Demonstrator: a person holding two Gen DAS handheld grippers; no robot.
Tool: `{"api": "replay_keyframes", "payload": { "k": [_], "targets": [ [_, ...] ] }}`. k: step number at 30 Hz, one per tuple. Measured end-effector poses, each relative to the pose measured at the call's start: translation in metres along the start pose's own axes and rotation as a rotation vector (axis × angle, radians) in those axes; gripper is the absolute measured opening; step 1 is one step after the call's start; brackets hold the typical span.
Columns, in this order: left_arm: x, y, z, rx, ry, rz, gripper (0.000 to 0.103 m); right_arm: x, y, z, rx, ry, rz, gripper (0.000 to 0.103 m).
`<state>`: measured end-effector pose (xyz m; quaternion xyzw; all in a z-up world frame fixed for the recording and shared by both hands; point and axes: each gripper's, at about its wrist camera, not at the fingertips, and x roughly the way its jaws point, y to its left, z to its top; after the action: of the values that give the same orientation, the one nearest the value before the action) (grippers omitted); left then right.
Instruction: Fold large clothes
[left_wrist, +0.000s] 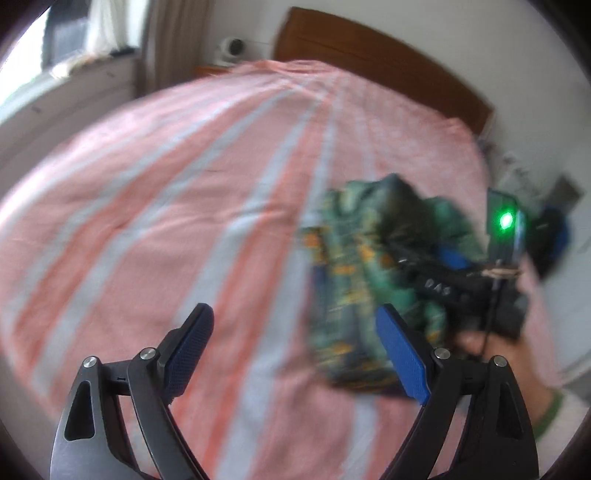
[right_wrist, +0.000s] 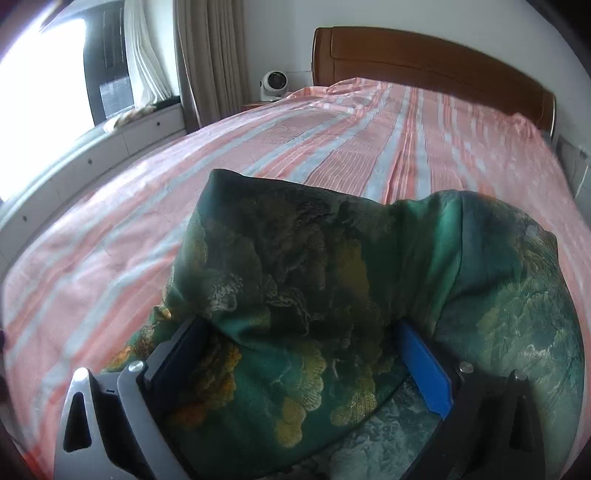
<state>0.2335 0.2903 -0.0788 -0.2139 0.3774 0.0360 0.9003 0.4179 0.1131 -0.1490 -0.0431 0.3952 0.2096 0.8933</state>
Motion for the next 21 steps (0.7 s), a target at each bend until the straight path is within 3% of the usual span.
{"api": "replay_keyframes", "payload": {
  "k": [4,8,10,12,14,17,19,21],
  "targets": [
    [0.004,-0.018,0.033,-0.034,0.008,-0.197,0.092,-0.053,-0.026,0.017,0.135,-0.038,0.140,0.100],
    [0.034,-0.057,0.070,0.038,0.128,-0.342,0.098,-0.130,-0.068,0.017,0.322,-0.184,0.198,0.100],
    [0.064,-0.071,0.078,0.083,0.202,-0.303,0.098,-0.162,-0.092,0.007,0.359,-0.238,0.184,0.100],
    [0.104,-0.069,0.073,0.104,0.294,-0.154,0.098,-0.179,-0.115,-0.009,0.362,-0.229,0.145,0.100],
    [0.127,-0.058,0.062,0.119,0.350,-0.083,0.101,-0.178,-0.135,-0.027,0.364,-0.162,0.124,0.101],
    [0.142,-0.042,0.044,0.113,0.366,-0.081,0.103,-0.156,-0.166,-0.065,0.404,0.002,0.151,0.101],
    [0.146,-0.039,0.037,0.109,0.353,-0.093,0.103,-0.139,-0.186,-0.088,0.472,0.073,0.231,0.101],
    [0.154,-0.040,0.031,0.131,0.351,-0.086,0.103,-0.118,-0.201,-0.098,0.574,0.113,0.381,0.101]
  ]
}}
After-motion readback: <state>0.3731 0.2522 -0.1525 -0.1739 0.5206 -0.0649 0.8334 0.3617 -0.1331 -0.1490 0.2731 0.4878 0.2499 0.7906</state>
